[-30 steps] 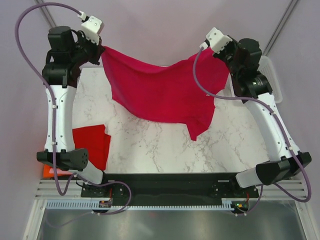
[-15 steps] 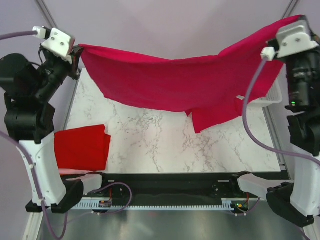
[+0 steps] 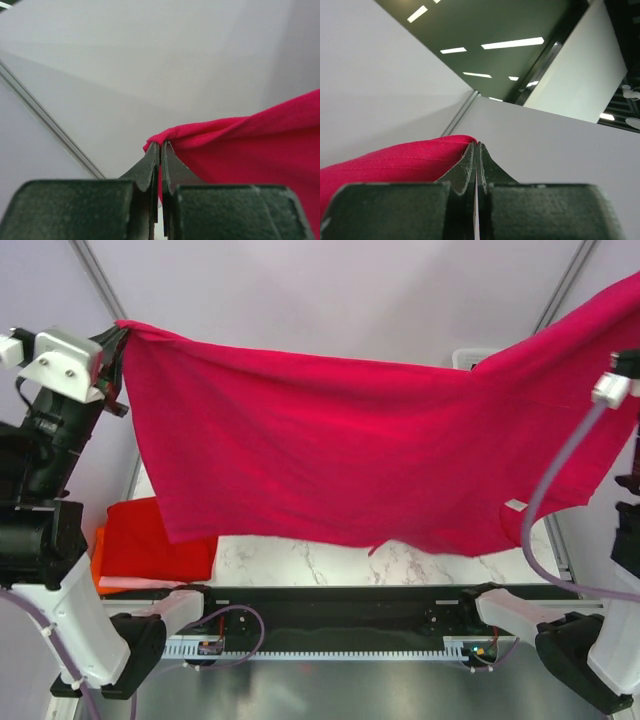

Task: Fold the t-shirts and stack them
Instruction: Flatten the tshirt out

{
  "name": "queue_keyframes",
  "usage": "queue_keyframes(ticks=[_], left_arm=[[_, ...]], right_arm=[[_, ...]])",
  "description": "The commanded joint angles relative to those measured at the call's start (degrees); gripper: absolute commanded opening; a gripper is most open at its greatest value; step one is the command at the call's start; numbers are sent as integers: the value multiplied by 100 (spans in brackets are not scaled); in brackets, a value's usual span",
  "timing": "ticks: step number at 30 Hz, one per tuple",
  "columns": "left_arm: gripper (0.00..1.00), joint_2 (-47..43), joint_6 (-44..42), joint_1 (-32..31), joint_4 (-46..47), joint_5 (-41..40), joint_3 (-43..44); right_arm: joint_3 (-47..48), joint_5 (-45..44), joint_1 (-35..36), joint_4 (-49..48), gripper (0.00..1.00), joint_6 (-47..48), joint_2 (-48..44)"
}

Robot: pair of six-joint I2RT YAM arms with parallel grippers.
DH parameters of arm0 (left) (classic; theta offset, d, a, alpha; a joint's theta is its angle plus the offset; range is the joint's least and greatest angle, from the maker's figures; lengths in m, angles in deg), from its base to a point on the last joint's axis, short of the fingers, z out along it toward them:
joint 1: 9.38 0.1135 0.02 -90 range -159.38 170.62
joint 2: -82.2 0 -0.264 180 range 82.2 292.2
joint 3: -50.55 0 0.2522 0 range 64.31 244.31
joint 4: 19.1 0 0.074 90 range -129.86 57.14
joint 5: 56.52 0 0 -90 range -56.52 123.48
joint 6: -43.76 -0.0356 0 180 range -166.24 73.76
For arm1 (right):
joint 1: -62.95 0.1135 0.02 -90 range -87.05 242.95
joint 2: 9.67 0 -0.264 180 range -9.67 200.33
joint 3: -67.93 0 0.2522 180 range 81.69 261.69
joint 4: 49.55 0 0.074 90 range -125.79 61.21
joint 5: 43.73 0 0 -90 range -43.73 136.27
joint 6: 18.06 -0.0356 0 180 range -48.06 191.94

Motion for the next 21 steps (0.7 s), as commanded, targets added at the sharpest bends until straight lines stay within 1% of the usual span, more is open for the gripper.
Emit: queue_keyframes(ticks=[1,2,3,4,5,6,7,9,10,12,14,15,16,17,18,21], left_arm=[[2,456,-228,22,131,-176,-488],[2,501,-246,22,148,-158,-637],[2,562,-264,22,200,-158,-986],[2,659,-281,22,279,-132,-1173],[2,738,-299,22,341,-123,-1366],[2,808,-299,22,411,-114,-1759],[2,896,-308,22,464,-88,-1920],[2,1247,-299,22,508,79,-2315],[2,1405,-247,14,535,140,-2422],[2,1879,-202,-4,596,342,-2667],[2,2231,-184,-39,675,448,-2774],[2,2677,-185,-83,676,457,-2800],[2,2881,-202,-109,676,475,-2774],[2,3136,-211,-153,684,440,-2678],[2,3573,-211,-171,684,440,-2608],[2,4252,-150,-180,685,335,-2195]], right_arm=[[-722,78,12,-256,0,264,406],[-891,87,21,-378,0,238,467],[-1049,114,4,-423,0,229,589],[-1451,201,12,-624,0,212,634],[-1664,245,3,-748,0,177,687],[-1866,298,3,-845,0,124,826],[-2164,333,3,-941,0,80,924],[-2429,412,3,-1012,0,-43,1248],[-2701,421,-14,-1082,0,-61,1372],[-2957,439,-40,-1118,0,-140,1783],[-3379,465,-84,-1249,0,-175,2048],[-3537,474,-128,-1319,0,-123,2319],[-3834,474,-128,-1485,0,-70,2461],[-3941,422,-137,-1574,0,-26,2811],[-4021,334,-172,-1697,0,70,3006],[-3987,132,-269,-1856,0,158,3884]])
